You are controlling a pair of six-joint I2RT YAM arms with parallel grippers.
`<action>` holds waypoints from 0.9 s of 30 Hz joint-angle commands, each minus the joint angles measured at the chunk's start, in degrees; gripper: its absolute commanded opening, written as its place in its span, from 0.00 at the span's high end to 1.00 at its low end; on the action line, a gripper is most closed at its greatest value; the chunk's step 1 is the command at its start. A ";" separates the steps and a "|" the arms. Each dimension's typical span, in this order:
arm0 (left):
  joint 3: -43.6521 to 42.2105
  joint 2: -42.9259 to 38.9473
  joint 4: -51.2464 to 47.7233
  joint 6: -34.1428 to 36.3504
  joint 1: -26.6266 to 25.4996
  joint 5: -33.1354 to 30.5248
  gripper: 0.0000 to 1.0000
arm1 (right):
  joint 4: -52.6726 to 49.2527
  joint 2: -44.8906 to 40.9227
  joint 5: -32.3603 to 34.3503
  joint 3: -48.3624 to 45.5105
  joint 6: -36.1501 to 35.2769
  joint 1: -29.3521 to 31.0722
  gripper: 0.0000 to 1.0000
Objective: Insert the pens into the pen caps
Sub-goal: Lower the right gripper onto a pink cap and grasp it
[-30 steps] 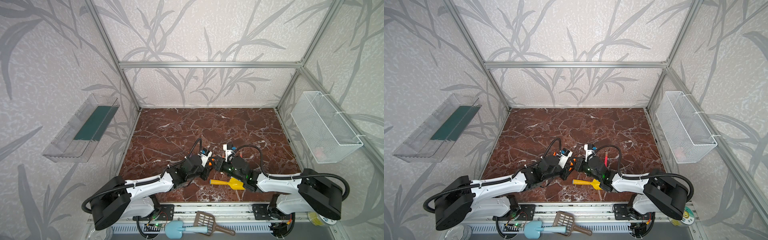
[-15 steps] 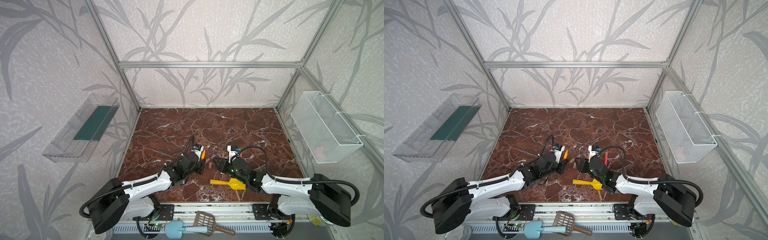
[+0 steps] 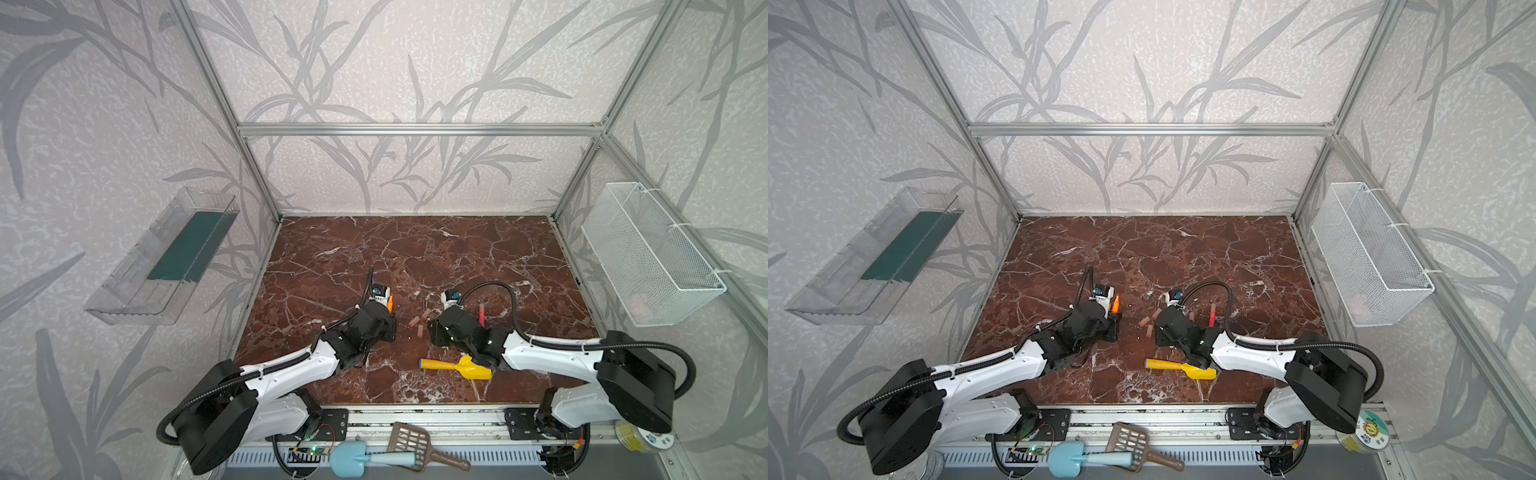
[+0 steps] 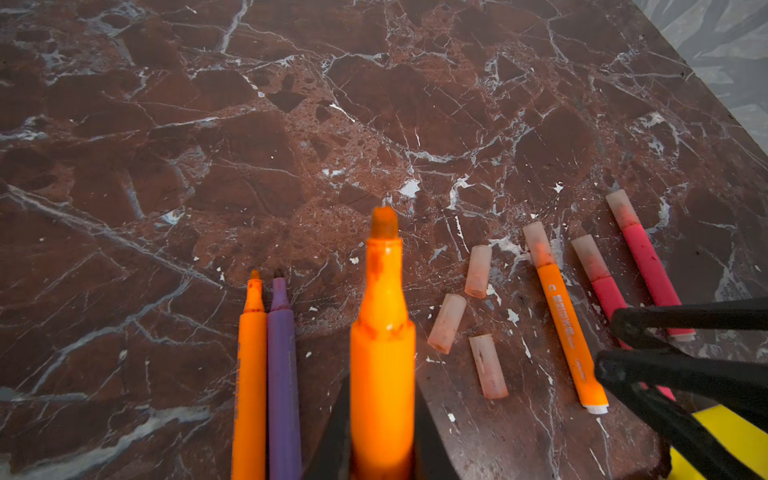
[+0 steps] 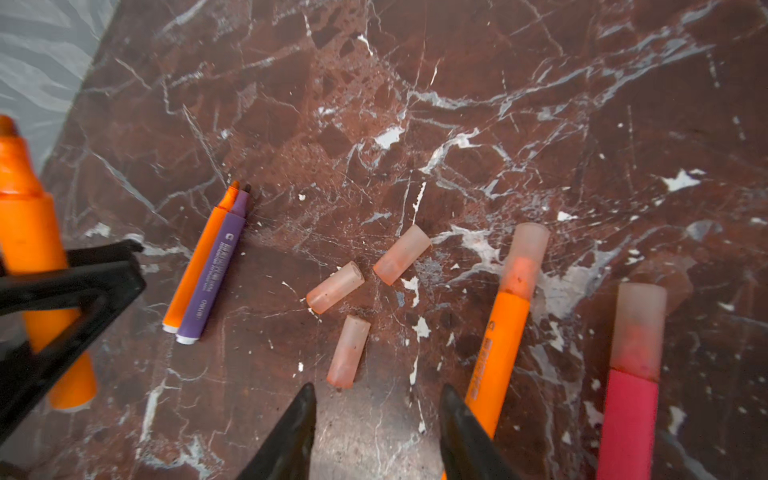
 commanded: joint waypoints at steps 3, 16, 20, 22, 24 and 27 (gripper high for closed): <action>-0.64 -1.73 -0.47 -1.40 0.48 -1.06 1.00 | -4.92 6.72 -3.20 4.95 -3.66 0.25 0.52; -1.37 -2.29 0.20 -1.28 0.55 -1.58 1.00 | -7.57 16.30 -2.36 10.57 -4.61 1.02 0.52; -0.86 -2.63 -0.76 -1.33 0.53 -1.51 1.00 | -8.52 17.64 -2.77 11.95 -4.72 1.49 0.53; -0.98 -2.95 -0.68 -1.43 0.55 -1.03 1.00 | -9.71 18.03 -1.85 12.80 -4.94 1.99 0.54; -1.48 -3.22 -0.32 -1.36 0.56 -1.30 1.00 | -10.69 18.22 -0.19 13.35 -5.12 2.50 0.54; -1.73 -3.56 -0.49 -1.31 0.53 -1.95 1.00 | -11.58 18.15 1.35 13.48 -4.99 2.74 0.56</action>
